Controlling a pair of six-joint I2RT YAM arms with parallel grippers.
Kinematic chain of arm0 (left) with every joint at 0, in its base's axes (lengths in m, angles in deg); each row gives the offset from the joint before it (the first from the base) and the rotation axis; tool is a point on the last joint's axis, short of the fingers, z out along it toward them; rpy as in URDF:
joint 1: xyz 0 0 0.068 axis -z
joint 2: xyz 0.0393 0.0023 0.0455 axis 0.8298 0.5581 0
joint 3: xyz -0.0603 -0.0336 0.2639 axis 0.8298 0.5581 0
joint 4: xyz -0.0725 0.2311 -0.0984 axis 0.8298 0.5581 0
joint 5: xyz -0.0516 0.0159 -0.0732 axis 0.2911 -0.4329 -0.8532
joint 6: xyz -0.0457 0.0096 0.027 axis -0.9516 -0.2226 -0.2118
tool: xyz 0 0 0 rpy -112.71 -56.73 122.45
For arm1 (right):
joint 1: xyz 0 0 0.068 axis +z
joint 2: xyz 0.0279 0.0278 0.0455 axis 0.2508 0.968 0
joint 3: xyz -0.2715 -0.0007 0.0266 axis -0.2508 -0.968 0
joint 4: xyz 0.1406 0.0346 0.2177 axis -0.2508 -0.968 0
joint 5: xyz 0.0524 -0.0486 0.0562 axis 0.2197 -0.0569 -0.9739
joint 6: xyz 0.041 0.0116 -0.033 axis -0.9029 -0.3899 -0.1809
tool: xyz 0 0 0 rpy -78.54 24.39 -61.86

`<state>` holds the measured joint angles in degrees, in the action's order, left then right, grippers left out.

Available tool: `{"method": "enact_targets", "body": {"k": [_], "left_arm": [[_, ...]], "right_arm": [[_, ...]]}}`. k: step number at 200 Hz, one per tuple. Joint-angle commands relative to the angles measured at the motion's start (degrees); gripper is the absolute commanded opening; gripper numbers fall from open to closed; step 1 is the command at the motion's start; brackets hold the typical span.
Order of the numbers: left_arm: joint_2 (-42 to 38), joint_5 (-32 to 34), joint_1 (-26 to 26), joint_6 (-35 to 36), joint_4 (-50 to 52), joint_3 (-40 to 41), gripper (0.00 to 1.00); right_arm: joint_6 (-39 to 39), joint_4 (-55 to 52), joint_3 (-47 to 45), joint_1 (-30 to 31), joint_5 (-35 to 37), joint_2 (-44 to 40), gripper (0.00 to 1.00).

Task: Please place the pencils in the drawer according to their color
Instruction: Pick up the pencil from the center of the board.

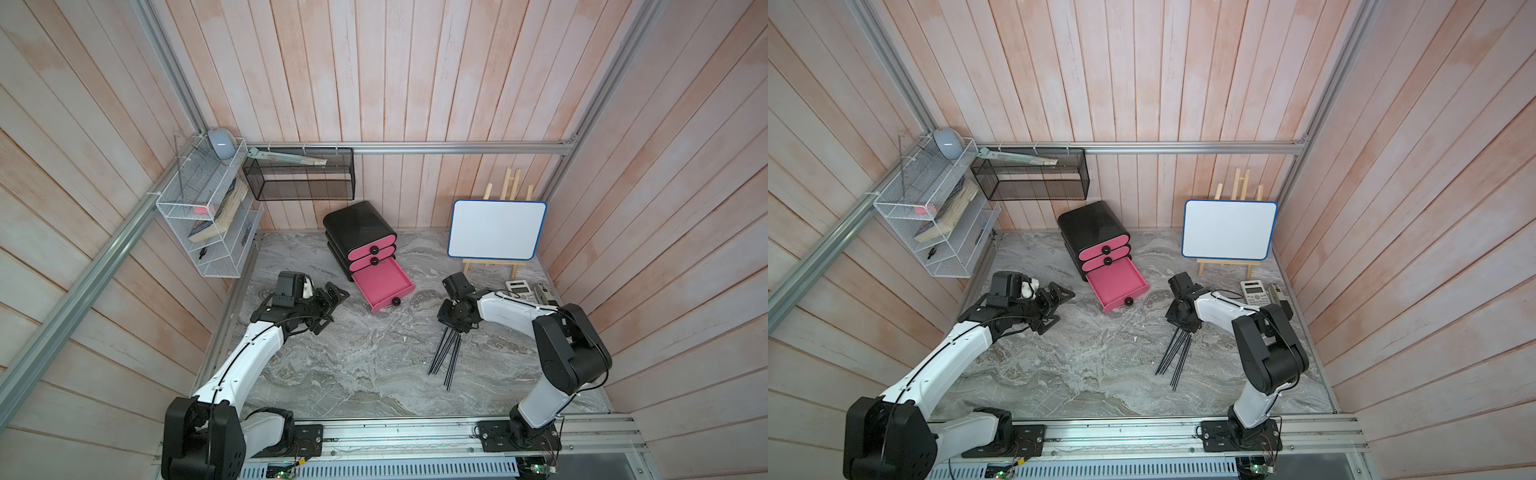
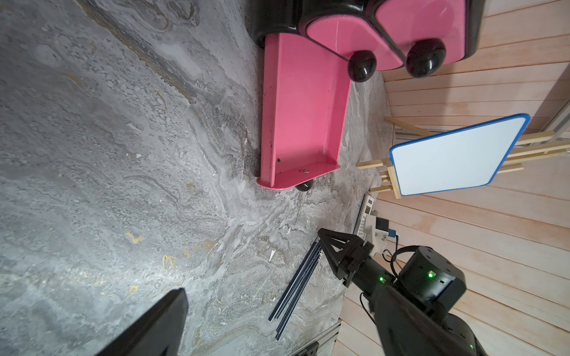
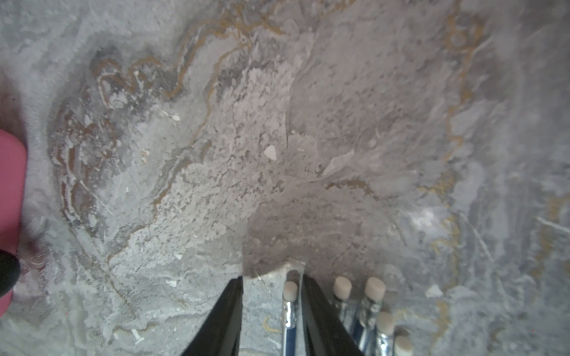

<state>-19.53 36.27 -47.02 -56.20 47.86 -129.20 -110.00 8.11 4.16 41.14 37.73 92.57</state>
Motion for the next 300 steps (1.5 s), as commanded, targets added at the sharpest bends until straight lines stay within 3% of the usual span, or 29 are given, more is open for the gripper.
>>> {"method": "enact_targets", "body": {"k": [1, 101, 164, 197, 254, 300], "left_arm": [[-0.65, -0.54, 0.17, 0.36, -1.69, 1.04, 0.99], [-0.43, -0.98, 0.22, 0.71, -2.19, 1.7, 1.0], [-0.14, -0.38, 0.17, 0.53, -1.88, 1.7, 1.0], [-0.13, 0.9, 0.18, 0.89, -1.42, 2.09, 1.0], [0.01, 3.2, 0.43, 4.73, -4.38, 5.53, 0.99], [1.14, 7.39, 4.3, 5.58, -3.42, 4.71, 0.99]], "right_arm": [[0.18, -4.65, 0.82, 1.68, 0.16, 3.38, 0.36], [-1.84, -8.27, 4.42, 5.54, 1.17, 8.27, 0.29], [-1.49, -6.86, 5.89, 5.77, 0.39, 10.88, 0.12], [-1.74, -3.51, 5.87, 6.03, -1.25, 11.31, 0.0], [-3.31, 8.39, 2.43, 6.12, -5.84, 6.42, 0.0], [-3.67, 16.36, -0.3, 5.59, -8.29, -0.65, 0.0]]}}
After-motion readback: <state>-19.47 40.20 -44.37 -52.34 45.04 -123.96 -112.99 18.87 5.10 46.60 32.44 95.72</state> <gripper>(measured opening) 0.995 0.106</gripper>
